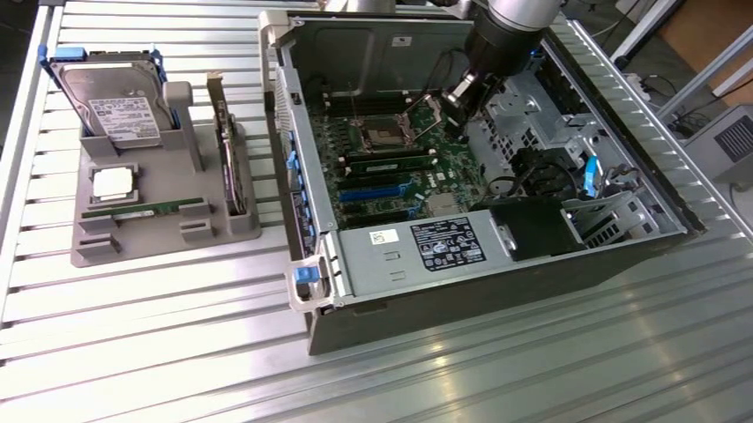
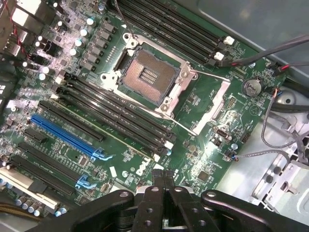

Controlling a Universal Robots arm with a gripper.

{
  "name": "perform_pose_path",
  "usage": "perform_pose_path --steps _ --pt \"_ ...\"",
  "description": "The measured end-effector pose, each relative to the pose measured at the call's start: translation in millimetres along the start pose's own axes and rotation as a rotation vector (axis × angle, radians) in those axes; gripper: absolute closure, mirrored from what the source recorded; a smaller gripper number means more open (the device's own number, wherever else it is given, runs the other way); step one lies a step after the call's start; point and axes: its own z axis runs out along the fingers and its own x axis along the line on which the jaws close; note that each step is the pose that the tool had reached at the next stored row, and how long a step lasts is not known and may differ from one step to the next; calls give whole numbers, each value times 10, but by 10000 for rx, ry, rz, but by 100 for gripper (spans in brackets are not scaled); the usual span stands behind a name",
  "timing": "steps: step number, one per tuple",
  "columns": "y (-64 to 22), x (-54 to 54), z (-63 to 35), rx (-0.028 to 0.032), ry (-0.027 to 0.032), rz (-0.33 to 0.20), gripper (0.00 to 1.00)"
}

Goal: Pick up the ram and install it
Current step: 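Press down the ram until it locks into place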

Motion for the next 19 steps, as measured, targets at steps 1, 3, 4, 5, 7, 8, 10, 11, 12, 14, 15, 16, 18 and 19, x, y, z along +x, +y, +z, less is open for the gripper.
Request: perform_pose_path --steps 1,3,4,5,7,8,10,11,12,14,15,16,18,19 --pt "0 0 0 -2 0 42 90" --pt "0 0 0 -6 3 190 90" --pt "0 0 0 -8 3 229 90" --pt "0 0 0 -10 3 280 90" --pt "0 0 0 -16 6 442 90" --pt "0 0 0 -18 7 527 90" --pt "0 0 0 -23 8 646 90" --pt "0 0 0 -25 9 690 90" --pt "0 0 0 -28 10 775 90" --pt "0 0 0 -33 12 924 90" --pt "0 0 0 -36 13 992 90" --pt "0 0 0 -40 14 1111 90" --pt "0 0 0 -45 16 1252 90" --pt "0 0 0 -46 17 1291 90"
